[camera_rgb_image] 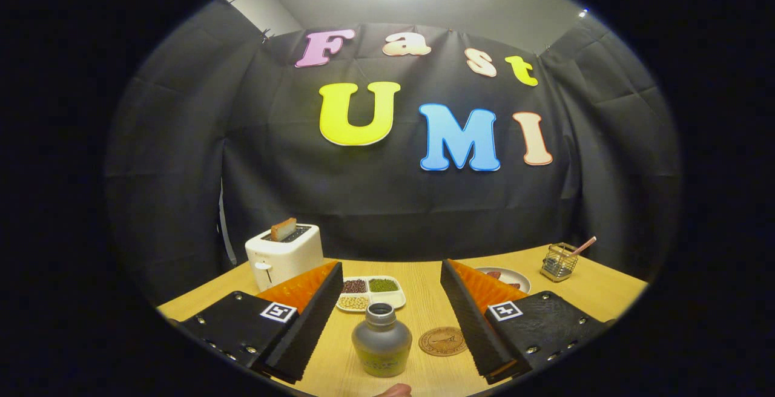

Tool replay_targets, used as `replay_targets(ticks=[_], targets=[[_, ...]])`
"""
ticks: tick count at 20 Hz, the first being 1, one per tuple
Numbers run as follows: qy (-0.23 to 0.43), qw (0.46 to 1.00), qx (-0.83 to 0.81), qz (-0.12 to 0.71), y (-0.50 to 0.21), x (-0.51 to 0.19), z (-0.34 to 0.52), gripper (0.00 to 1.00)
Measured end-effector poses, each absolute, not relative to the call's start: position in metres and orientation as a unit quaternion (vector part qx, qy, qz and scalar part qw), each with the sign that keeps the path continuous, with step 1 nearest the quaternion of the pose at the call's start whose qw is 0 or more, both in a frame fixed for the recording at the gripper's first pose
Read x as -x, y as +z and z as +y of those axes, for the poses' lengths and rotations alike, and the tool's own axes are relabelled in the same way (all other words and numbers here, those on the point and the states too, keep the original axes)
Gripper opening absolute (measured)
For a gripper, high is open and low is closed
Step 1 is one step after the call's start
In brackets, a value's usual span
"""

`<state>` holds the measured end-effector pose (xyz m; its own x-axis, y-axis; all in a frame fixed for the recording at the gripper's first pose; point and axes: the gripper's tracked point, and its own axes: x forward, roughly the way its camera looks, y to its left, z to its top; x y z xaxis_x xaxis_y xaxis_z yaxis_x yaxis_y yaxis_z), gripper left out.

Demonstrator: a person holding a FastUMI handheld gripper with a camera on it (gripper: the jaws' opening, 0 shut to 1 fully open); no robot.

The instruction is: Take the bottle from table, then pour the juice into the cup, finally place the bottle on the coaster

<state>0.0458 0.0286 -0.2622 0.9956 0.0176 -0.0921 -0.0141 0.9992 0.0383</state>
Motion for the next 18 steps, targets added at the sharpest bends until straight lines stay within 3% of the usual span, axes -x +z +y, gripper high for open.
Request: replay_targets(ticks=[11, 13, 14, 18], targets=[[0.012, 0.996, -0.050, 0.075, -0.362, -0.067, 0.038, 0.99], [0.014, 0.995, -0.051, 0.080, -0.368, -0.068, 0.041, 0.94], [0.022, 0.996, -0.046, 0.071, -0.364, -0.068, 0.041, 0.84], [0.023, 0.995, -0.047, 0.084, -0.361, -0.066, 0.041, 0.80]])
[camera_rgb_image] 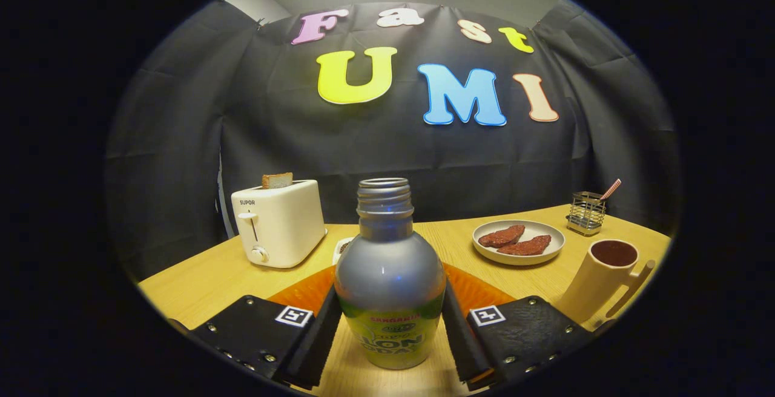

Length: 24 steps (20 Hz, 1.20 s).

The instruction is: Take the bottle from table, then pour the juice into the cup, finally place the bottle on the coaster

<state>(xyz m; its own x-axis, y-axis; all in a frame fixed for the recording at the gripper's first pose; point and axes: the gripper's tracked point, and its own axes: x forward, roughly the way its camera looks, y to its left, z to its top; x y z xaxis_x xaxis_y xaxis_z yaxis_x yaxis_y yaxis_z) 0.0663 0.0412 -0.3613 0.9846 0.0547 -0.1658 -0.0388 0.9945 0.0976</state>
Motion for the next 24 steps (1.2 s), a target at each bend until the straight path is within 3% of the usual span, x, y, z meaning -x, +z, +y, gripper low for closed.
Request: replay_targets(ticks=[7, 12, 17, 24], targets=[[0.035, 0.989, -0.099, 0.103, -0.307, -0.050, 0.021, 0.79], [0.045, 0.959, -0.253, 0.121, -0.293, -0.050, 0.000, 0.76], [0.003, 0.898, -0.431, 0.092, -0.280, -0.061, -0.036, 0.76], [-0.055, 0.801, -0.584, 0.119, -0.316, -0.049, -0.054, 0.76]])
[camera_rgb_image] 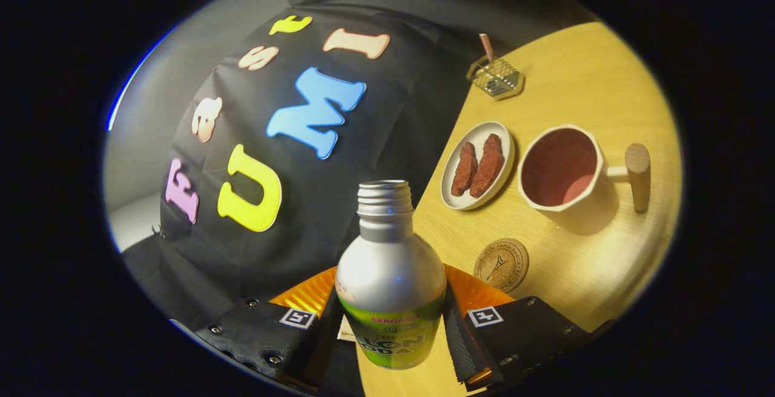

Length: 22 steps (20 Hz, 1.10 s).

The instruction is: Take the bottle from table, then pour the juice into the cup, finally place the bottle on the coaster

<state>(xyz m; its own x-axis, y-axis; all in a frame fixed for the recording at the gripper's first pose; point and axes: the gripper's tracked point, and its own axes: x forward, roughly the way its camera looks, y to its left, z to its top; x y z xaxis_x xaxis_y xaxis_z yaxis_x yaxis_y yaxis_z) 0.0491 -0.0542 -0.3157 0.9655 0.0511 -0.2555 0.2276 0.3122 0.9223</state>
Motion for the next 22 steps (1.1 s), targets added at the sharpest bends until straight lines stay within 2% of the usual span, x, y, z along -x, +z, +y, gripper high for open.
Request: replay_targets(ticks=[3, 22], targets=[[-0.062, 0.759, -0.638, 0.114, -0.319, -0.047, -0.060, 0.76], [-0.091, 0.618, -0.777, 0.074, -0.318, -0.062, -0.087, 0.76]])
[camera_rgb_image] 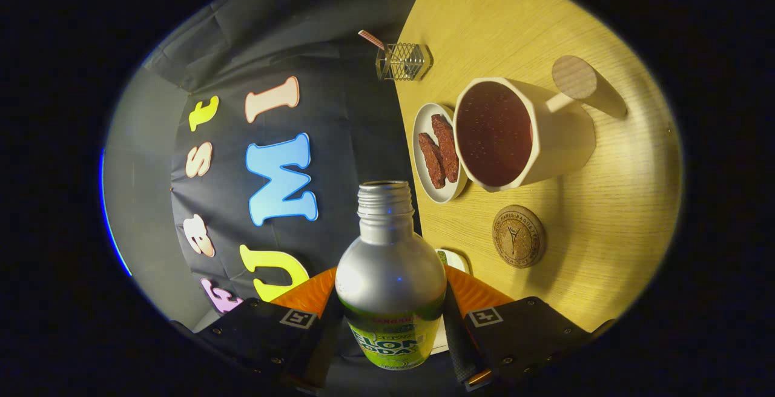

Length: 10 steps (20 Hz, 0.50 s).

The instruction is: Take the bottle from table, then pour the juice into the cup, finally place the bottle on the coaster

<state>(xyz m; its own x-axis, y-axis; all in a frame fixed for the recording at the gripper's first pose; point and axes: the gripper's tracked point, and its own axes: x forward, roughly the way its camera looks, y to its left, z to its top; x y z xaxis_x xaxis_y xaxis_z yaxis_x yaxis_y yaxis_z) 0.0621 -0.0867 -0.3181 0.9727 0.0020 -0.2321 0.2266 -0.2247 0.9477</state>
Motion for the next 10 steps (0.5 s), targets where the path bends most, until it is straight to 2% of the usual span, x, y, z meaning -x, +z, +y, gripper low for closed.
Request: replay_targets(ticks=[10], targets=[[-0.110, 0.566, -0.814, 0.066, -0.3177, -0.0654, -0.0862, 0.76]])
